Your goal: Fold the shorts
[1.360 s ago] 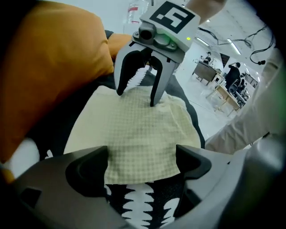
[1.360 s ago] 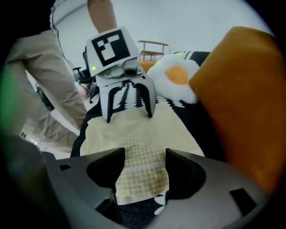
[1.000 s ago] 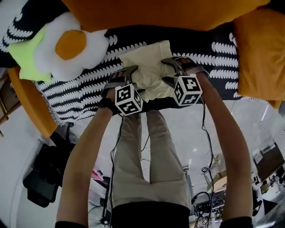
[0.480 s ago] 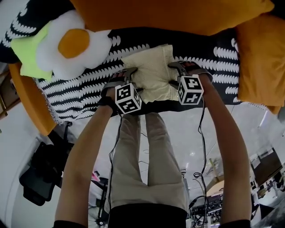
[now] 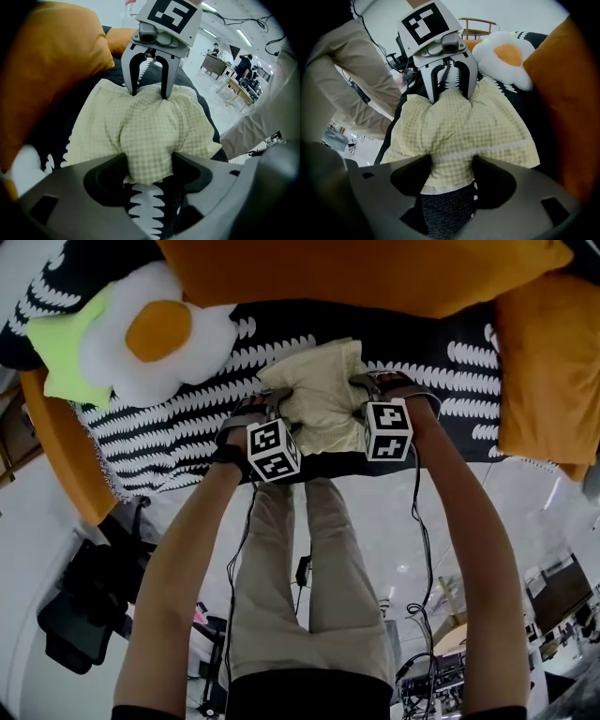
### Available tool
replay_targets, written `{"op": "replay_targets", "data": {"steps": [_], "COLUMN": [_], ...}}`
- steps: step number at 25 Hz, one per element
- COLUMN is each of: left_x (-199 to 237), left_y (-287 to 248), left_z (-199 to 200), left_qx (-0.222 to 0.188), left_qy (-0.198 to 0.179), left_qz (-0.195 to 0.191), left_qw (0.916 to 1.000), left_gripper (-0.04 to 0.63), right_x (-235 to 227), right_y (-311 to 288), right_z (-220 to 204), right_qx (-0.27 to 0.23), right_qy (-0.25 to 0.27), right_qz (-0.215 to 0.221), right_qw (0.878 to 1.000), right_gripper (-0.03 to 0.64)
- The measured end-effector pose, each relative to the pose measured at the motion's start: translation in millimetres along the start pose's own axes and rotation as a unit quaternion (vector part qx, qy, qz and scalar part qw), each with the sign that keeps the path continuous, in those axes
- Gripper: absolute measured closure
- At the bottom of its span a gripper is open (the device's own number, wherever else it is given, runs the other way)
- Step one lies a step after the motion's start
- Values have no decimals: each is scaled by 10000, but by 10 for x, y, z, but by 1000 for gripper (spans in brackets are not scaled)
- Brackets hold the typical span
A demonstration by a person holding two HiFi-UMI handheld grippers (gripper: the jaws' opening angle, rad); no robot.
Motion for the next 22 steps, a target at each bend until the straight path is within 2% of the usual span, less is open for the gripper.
{"op": "replay_targets", "data": {"steps": [1, 2, 3, 5, 7, 10, 14, 16, 19, 21, 22], "left_x": [-3, -10, -19, -25, -13, -5, 104, 203, 455, 668, 759], "left_y": [32, 66, 92, 124, 172, 390, 941, 1181, 1326, 1316, 1307], "left_z": [3, 11, 17, 17, 18, 65, 234, 341, 479, 559, 583], "left_qx": [-64, -145, -223, -309, -332, -461, -1013, -1144, -1131, -1221, -1282], "left_qy": [77, 213, 364, 479, 362, 2, -634, -1025, -1661, -1958, -2092], "left_qz": [-16, -52, -101, -166, -196, -188, -40, 196, 909, 1581, 1999], "left_qw": [9999, 9997, 9990, 9982, 9986, 9988, 9928, 9879, 9754, 9601, 9486], "left_gripper": [322, 437, 514, 523, 525, 525, 531, 531, 531, 529, 529], "right_x": [-1, 9, 29, 68, 85, 105, 83, 44, -115, -263, -323], "right_y": [12, 36, 66, 128, 191, 402, 987, 1232, 1372, 1369, 1351], "right_z": [15, 26, 28, 6, -13, 30, 158, 203, 211, 166, 155], "right_qx": [-11, -47, -106, -254, -397, -671, -1217, -1295, -1193, -1114, -1034], "right_qy": [42, 99, 133, 7, -286, -783, -1446, -1551, -1382, -1096, -860], "right_qz": [44, 105, 174, 296, 342, 301, 47, -351, -1336, -2125, -2554], "right_qw": [10000, 9999, 9997, 9992, 9982, 9942, 9820, 9787, 9741, 9646, 9574], "right_gripper": [314, 338, 374, 445, 461, 469, 469, 471, 469, 468, 462]}}
Point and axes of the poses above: the fingertips, and each gripper's own axes: y backward along the fingers, x to its left, z out of its top, the point moved 5 cm from there along y, backward along the fingers, and after that the axes turned 4 degrees about y, right-handed, at the moved point
